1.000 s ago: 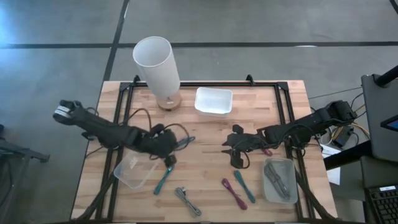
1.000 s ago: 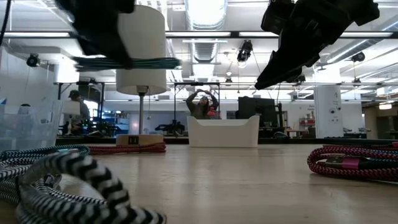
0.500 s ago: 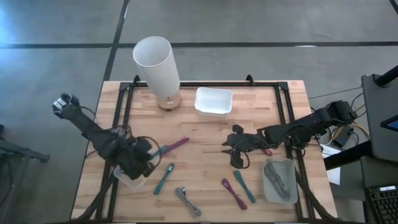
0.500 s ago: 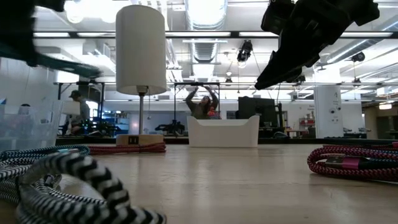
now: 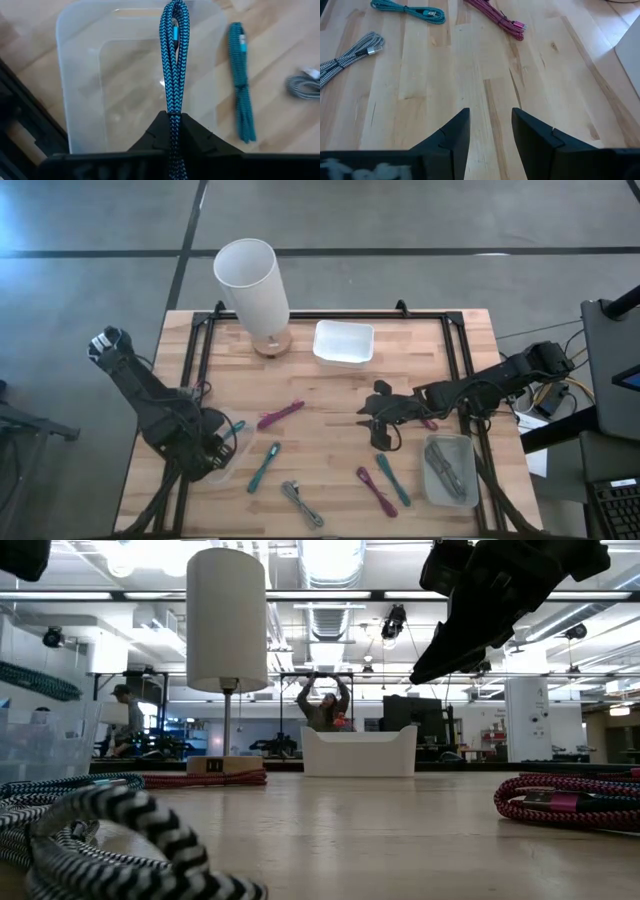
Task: Pick & Place USB Port
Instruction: Put the top left blue charger cable into the transparent bin, then put the left blue charger cable into the transparent bin
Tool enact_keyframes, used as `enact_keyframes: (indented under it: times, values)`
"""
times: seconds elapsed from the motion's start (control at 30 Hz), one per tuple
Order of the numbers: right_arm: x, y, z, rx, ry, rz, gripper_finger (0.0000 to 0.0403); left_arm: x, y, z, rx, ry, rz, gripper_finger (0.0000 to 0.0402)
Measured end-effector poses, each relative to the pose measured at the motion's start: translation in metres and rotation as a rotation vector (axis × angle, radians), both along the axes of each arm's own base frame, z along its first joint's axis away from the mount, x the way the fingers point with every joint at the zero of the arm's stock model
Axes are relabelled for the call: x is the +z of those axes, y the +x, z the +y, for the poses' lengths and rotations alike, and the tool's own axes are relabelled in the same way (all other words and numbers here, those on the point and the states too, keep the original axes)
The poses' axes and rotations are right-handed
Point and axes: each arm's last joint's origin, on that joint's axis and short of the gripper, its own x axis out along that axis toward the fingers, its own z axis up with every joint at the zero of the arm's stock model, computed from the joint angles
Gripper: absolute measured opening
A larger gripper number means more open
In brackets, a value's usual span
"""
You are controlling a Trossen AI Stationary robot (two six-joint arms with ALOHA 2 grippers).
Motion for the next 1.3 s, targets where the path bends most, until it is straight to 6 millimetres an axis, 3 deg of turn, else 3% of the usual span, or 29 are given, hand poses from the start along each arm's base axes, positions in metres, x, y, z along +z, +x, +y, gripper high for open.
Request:
enact_keyframes:
  times: [0.5, 0.77, 1.0, 1.17, 1.3]
  values:
    - [0.000, 0.000, 0.000, -0.001, 0.002, -0.001, 0.0139, -0.065, -0.001, 0.002, 0.023, -0.063, -0.041, 0.0040]
    - [0.000, 0.000, 0.000, -0.002, 0.004, -0.004, 0.0139, -0.080, -0.005, 0.006, 0.027, -0.051, -0.030, 0.0089]
    - [0.000, 0.000, 0.000, 0.000, 0.002, -0.004, 0.0139, -0.068, 0.000, 0.002, -0.041, -0.056, -0.053, 0.0129]
    - [0.000, 0.001, 0.000, 0.000, 0.003, -0.008, 0.0139, -0.045, 0.005, -0.002, -0.057, -0.029, -0.079, 0.0133]
    - [0.001, 0.001, 0.000, 0.000, 0.004, -0.014, 0.0139, -0.021, 0.014, -0.006, -0.069, 0.009, -0.195, 0.0133]
